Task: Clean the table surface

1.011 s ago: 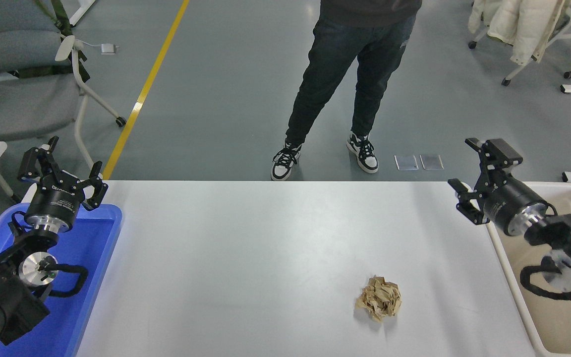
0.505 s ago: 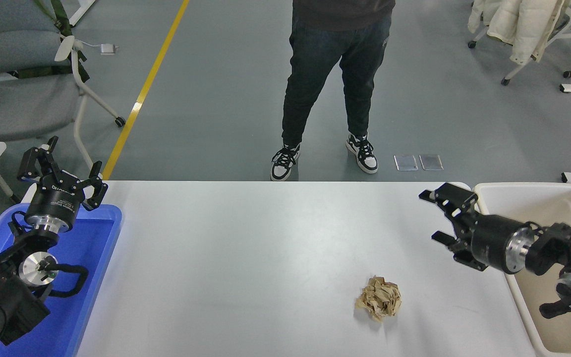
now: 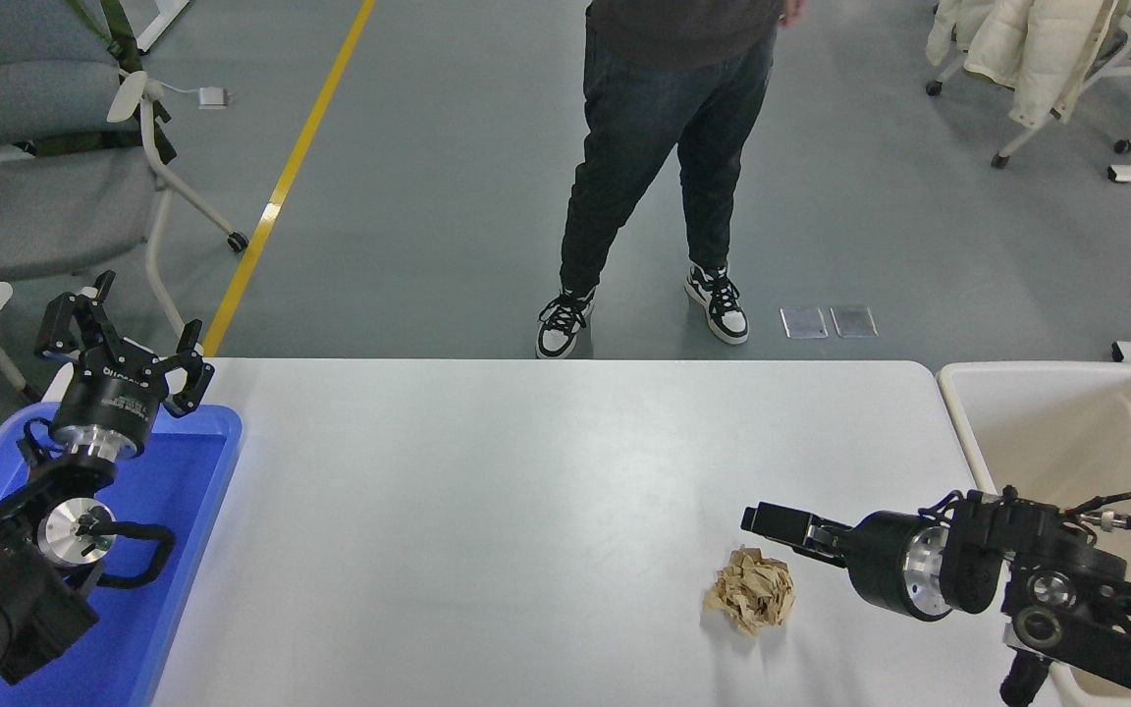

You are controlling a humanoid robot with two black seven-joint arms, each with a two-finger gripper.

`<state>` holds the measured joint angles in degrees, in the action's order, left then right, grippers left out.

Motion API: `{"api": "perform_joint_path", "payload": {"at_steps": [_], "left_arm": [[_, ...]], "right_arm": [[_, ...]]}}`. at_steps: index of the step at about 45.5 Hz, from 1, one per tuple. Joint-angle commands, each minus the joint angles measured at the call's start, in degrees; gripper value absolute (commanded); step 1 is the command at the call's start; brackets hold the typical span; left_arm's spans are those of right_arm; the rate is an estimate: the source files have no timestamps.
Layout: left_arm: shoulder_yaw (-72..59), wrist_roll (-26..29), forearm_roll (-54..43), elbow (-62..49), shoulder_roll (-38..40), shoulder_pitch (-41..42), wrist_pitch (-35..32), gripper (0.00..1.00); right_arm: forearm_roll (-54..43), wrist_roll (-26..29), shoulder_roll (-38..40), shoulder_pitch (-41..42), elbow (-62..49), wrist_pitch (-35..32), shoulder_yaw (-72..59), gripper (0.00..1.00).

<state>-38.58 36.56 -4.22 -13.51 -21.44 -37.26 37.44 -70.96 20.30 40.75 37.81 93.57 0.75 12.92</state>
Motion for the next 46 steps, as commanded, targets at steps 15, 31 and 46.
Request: {"api": "perform_joint_path", "payload": {"at_steps": [15,31,46], "left_arm": [[0.0,0.0,0.0,-0.02,0.0,0.0,0.01,1.0],[0.0,0.0,0.0,-0.03,0.0,0.0,0.01,1.0],[0.0,0.0,0.0,0.06,0.0,0.0,0.01,1.0]], "right_arm": [[-12.27,0.09,-11.39,0.42,-13.85,7.07,-11.26,1.0],[-12.36,0.0,-13.42,-1.43,-17.28,10.67,-11.43,1.0],[-12.45,-1.84,-13.95,-2.92,-17.63,12.61,-12.04,0.88]]}}
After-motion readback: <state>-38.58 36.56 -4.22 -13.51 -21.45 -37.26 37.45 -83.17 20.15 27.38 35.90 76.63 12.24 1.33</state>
